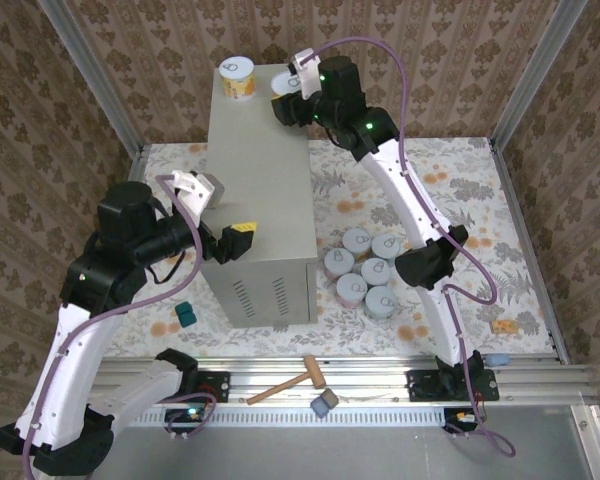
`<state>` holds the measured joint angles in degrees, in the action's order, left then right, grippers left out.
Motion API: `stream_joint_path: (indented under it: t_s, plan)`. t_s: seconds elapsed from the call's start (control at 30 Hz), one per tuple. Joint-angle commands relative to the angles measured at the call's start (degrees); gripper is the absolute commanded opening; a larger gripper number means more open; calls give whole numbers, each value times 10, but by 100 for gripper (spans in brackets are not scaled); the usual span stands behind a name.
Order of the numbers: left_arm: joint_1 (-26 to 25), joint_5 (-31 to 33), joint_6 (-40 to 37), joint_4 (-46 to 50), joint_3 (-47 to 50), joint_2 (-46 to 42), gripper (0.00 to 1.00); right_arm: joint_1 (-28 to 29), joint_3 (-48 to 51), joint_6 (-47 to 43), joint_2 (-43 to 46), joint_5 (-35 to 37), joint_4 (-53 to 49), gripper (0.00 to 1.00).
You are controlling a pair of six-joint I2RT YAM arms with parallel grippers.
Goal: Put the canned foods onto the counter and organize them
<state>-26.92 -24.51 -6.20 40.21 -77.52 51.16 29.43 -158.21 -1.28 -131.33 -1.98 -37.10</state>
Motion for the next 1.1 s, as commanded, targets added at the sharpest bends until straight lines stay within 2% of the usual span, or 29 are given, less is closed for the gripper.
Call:
stream_joint_path:
  t_s: [0.0, 0.2, 0.53, 0.8, 1.07]
  plan:
    - [3, -12, 10, -16, 5, -3, 100, -4, -26, 4, -4, -4, 42, 73]
    - [4, -16, 11, -26, 8, 4, 100, -6, -24, -10, 9, -10, 24, 84]
    - [4, -24, 12, -30, 11, 7, 100, -11, 36, -13, 55, -17, 22, 86]
    - [4, -26, 12, -32, 16, 1, 100, -14, 109, -16, 97, -12, 41, 84]
    - [4, -27, 15, -36, 20, 0, 100, -23, 142, -8, 112, -30, 60, 72]
